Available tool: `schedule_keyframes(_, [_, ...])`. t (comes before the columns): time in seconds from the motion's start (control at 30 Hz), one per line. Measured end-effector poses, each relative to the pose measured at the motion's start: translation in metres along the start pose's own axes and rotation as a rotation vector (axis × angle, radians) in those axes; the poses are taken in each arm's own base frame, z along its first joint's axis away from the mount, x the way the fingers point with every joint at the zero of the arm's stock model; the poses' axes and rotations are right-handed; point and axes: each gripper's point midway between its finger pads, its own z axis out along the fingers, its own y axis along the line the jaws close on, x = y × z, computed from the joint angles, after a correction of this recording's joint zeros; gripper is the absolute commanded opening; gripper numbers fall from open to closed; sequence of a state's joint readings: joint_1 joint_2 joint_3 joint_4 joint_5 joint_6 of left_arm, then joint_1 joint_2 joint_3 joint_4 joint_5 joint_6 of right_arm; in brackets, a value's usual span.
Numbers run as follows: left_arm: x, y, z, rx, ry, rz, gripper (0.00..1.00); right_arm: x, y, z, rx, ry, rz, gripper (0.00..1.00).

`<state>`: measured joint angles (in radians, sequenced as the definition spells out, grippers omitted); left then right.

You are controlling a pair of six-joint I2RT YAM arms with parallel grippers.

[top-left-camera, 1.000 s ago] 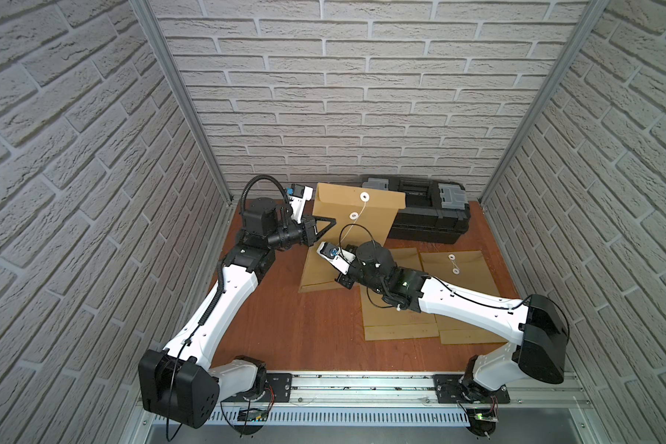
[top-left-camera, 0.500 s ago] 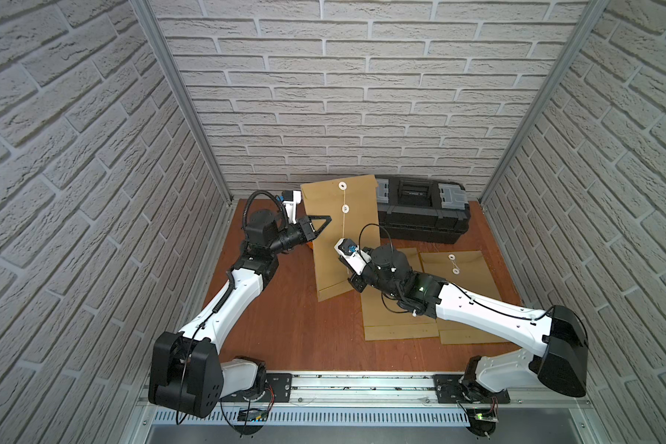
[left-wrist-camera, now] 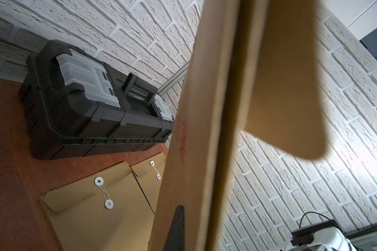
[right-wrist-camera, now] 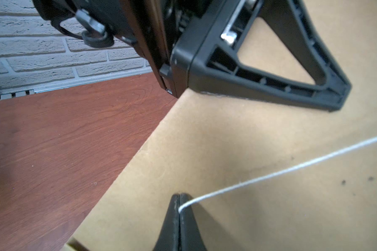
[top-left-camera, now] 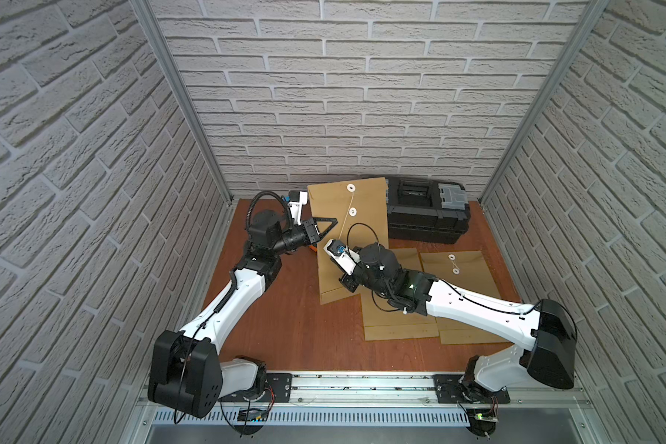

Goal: Close the mouth of the file bag
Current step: Close the file bag.

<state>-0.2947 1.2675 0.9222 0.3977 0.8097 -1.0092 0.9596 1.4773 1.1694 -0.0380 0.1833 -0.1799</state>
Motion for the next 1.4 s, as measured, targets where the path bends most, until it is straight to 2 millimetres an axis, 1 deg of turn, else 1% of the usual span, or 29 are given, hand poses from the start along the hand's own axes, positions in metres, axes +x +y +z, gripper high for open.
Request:
schedule_keyframes(0.3, [0.005,-0.005,0.001,0.024,0.027,0.003,0.00,0.012,0.006,0.004,-0.031,0.046,-0.021,0.03])
schedule_keyframes(0.5, [0.009,-0.009,0.002,0.043,0.046,0.005,0.00,0.026,0.001,0.009,-0.036,0.090,-0.019,0.03])
schedule_keyframes(0.7, [0.007,-0.018,0.002,0.076,0.044,0.009,0.00,0.036,-0.013,0.013,-0.026,0.111,0.002,0.03])
schedule_keyframes(1.0, [0.005,-0.024,0.002,0.098,0.042,0.002,0.00,0.055,-0.036,0.018,-0.002,0.139,0.035,0.03])
schedule_keyframes(1.17, [0.004,-0.027,0.002,0.107,0.045,0.003,0.00,0.063,-0.048,0.019,0.017,0.146,0.051,0.03])
schedule_keyframes(1.33, [0.005,-0.027,0.002,0.108,0.049,0.001,0.00,0.075,-0.061,0.021,0.041,0.149,0.075,0.03])
schedule_keyframes(1.4, [0.005,-0.027,0.001,0.108,0.052,-0.001,0.00,0.081,-0.070,0.022,0.056,0.146,0.088,0.03])
